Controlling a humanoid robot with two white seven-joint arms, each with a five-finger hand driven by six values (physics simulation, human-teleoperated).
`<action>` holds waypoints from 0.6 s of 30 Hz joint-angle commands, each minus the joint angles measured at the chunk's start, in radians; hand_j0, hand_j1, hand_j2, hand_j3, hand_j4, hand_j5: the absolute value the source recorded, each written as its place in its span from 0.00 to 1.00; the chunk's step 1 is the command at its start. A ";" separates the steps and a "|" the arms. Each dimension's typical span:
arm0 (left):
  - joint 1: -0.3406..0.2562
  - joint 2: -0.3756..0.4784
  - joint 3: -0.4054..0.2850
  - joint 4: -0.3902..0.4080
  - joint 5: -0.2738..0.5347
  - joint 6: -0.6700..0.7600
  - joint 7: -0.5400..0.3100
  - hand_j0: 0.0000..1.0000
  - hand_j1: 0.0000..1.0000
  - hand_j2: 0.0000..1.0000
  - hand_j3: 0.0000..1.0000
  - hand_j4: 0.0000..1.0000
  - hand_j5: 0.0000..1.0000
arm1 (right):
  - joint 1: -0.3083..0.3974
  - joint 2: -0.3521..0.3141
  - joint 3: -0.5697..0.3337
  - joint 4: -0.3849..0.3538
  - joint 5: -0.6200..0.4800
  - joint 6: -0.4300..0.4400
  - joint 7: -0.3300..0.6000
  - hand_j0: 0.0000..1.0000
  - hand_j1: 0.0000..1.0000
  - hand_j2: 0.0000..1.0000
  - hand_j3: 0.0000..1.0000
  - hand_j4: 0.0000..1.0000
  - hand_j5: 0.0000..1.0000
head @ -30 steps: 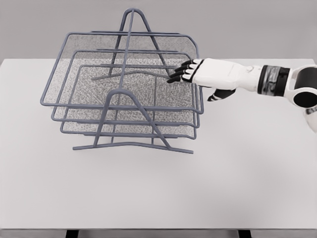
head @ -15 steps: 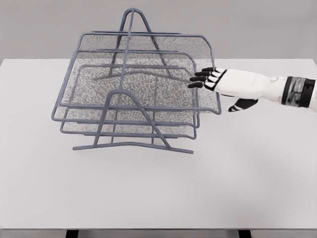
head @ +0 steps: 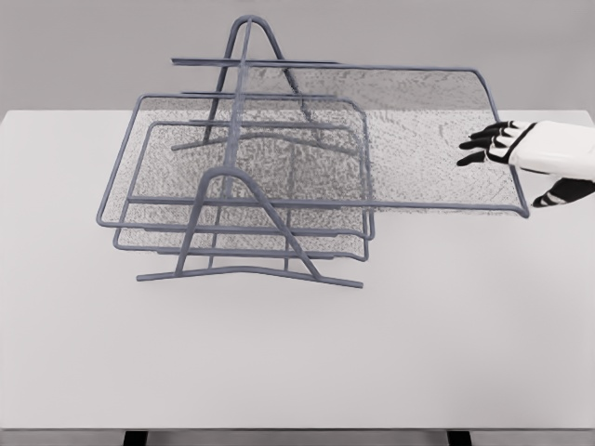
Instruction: Pull out the upper folder box with right arm
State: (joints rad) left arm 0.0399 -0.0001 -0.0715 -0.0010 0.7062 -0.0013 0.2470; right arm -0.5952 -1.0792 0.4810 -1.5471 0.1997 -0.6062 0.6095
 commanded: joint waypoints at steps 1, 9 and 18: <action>0.000 0.000 -0.001 0.001 -0.001 0.000 0.000 1.00 1.00 1.00 1.00 1.00 1.00 | 0.000 -0.054 -0.010 0.005 0.015 -0.005 0.001 1.00 1.00 1.00 1.00 1.00 1.00; 0.000 0.000 -0.001 0.001 -0.001 0.000 0.000 1.00 1.00 1.00 1.00 1.00 1.00 | -0.032 -0.077 -0.142 -0.070 -0.206 -0.005 0.001 1.00 1.00 1.00 1.00 1.00 1.00; 0.011 0.000 0.001 0.009 0.001 0.003 -0.005 1.00 1.00 1.00 1.00 1.00 1.00 | -0.057 0.127 -0.036 -0.133 -0.201 0.006 0.001 1.00 1.00 1.00 1.00 1.00 1.00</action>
